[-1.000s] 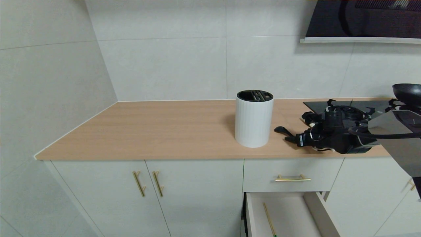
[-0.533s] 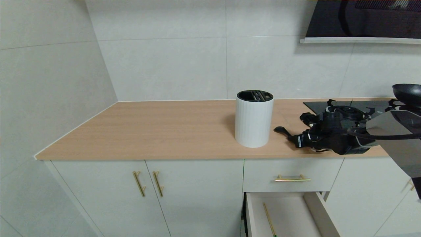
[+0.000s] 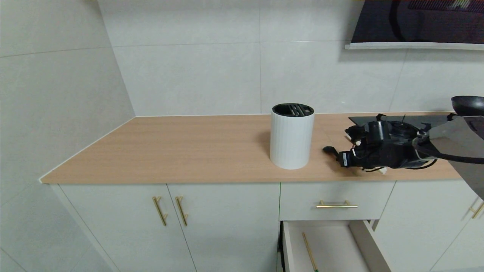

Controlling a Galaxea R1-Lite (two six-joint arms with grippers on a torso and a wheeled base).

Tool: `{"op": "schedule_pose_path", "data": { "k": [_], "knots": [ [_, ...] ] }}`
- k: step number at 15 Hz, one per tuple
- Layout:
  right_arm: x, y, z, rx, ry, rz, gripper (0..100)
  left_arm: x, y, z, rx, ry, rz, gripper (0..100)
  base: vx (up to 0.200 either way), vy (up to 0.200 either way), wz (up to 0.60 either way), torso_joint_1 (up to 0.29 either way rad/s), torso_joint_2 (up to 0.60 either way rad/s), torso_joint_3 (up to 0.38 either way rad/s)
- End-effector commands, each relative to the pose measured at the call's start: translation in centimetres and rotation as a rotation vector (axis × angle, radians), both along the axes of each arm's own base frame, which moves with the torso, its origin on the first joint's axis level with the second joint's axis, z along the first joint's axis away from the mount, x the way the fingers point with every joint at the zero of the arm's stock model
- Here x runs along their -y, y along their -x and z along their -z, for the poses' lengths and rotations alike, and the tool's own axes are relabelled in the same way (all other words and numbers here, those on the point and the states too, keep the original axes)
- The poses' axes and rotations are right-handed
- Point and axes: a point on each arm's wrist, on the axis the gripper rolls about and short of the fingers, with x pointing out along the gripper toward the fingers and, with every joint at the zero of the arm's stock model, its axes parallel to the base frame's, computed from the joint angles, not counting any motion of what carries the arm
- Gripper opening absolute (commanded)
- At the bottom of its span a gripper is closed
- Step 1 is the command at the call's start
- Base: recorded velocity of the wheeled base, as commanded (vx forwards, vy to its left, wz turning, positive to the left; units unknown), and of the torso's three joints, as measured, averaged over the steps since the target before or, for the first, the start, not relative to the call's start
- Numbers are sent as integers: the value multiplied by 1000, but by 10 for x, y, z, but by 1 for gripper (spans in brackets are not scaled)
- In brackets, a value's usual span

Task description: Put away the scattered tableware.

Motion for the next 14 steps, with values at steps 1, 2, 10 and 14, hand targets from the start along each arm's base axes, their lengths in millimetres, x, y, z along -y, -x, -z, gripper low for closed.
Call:
{"op": "schedule_pose_path", "data": {
  "k": [1,2,10,14],
  "knots": [
    [-17,25,-61,65,3,119,0,0,0,0,0,0,-1,100,0,0,0,0,0,0],
    [-20,39,-78,69,-9,177,0,0,0,0,0,0,-1,100,0,0,0,0,0,0],
    [-31,183,-95,-115,-63,198,0,0,0,0,0,0,-1,100,0,0,0,0,0,0],
    [-28,211,-81,-165,-34,183,0,0,0,0,0,0,-1,100,0,0,0,0,0,0]
  ]
}}
